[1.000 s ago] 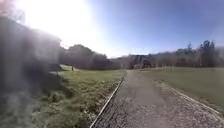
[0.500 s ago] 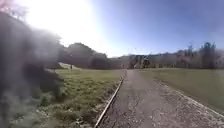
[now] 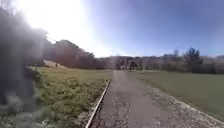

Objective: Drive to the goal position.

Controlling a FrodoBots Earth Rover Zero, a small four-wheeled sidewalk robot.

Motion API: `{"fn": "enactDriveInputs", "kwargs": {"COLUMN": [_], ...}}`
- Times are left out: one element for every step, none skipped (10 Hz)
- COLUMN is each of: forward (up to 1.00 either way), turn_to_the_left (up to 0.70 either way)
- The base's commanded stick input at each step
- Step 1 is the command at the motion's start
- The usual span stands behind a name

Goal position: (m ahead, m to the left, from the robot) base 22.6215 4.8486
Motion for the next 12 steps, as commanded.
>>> {"fn": "enactDriveInputs", "kwargs": {"forward": [0.50, 0.50, 0.50, 0.50, 0.50, 0.50, 0.50, 0.50, 0.50, 0.50, 0.50, 0.50], "turn_to_the_left": [-0.02, 0.00, 0.00, 0.00, 0.00, 0.00, 0.00, 0.00, 0.00, 0.16, 0.27, 0.27]}}
